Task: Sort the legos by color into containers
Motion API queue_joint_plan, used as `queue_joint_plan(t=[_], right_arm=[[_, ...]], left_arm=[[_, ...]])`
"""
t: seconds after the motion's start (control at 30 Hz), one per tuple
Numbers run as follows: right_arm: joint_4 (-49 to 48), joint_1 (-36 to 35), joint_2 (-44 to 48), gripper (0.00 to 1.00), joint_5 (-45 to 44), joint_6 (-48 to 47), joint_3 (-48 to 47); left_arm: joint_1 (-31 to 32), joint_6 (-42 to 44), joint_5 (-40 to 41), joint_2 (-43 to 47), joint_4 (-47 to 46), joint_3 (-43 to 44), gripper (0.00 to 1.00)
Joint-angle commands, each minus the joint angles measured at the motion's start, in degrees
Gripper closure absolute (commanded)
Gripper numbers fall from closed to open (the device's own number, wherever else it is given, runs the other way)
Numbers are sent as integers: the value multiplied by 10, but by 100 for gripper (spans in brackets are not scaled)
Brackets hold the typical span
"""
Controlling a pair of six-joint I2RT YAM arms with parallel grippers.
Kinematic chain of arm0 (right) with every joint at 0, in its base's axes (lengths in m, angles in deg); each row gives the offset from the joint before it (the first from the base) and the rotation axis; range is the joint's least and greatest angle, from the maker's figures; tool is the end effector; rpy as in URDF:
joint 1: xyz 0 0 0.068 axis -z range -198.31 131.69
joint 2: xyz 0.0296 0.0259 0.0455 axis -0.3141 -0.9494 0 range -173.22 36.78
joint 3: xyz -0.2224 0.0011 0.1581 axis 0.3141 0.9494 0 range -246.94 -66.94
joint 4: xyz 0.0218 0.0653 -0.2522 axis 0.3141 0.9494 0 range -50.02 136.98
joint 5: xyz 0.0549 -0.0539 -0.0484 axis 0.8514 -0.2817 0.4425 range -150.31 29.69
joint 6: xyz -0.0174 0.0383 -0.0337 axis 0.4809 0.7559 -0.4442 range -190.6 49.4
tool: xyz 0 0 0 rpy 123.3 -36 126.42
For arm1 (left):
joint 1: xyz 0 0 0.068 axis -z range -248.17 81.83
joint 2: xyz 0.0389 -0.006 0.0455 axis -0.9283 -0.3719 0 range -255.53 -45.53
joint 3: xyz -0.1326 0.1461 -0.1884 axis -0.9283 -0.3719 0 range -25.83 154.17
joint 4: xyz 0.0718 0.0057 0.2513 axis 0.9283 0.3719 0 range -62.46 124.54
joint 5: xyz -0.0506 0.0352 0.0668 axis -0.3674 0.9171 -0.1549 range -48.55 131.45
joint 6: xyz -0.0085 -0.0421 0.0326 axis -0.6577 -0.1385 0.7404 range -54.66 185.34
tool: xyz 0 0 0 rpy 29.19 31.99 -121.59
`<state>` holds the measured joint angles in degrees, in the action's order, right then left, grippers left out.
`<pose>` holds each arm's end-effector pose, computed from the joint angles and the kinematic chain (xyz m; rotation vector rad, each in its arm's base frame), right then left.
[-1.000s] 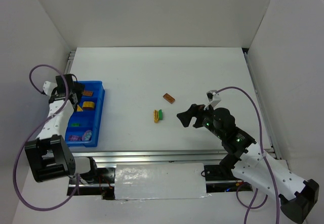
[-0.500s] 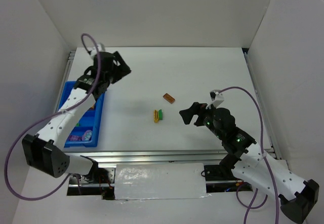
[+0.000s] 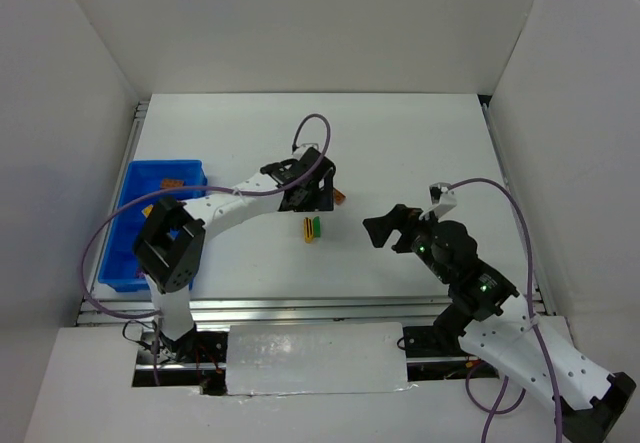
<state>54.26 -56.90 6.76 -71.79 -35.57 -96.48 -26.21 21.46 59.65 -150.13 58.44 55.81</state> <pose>0.1154 0.0831 0.2758 0.0870 1.8820 0.7163 0.3042 -0.2586 0.2417 -0.1697 2.4566 -0.2581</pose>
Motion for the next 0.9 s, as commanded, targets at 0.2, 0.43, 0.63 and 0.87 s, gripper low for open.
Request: queue_joint_plan(t=[0.2, 0.43, 0.63, 0.87], right_arm=[[15, 2, 1, 0, 8, -3, -3], [14, 2, 0, 1, 8, -5, 2], [20, 2, 0, 0, 4, -6, -1], [4, 2, -14, 0, 10, 0, 6]], left_arm=[[26, -34, 17, -65, 7, 5, 1], [31, -55, 29, -73, -14, -24, 19], [33, -60, 18, -96, -14, -20, 36], [33, -58, 12, -54, -53, -63, 100]])
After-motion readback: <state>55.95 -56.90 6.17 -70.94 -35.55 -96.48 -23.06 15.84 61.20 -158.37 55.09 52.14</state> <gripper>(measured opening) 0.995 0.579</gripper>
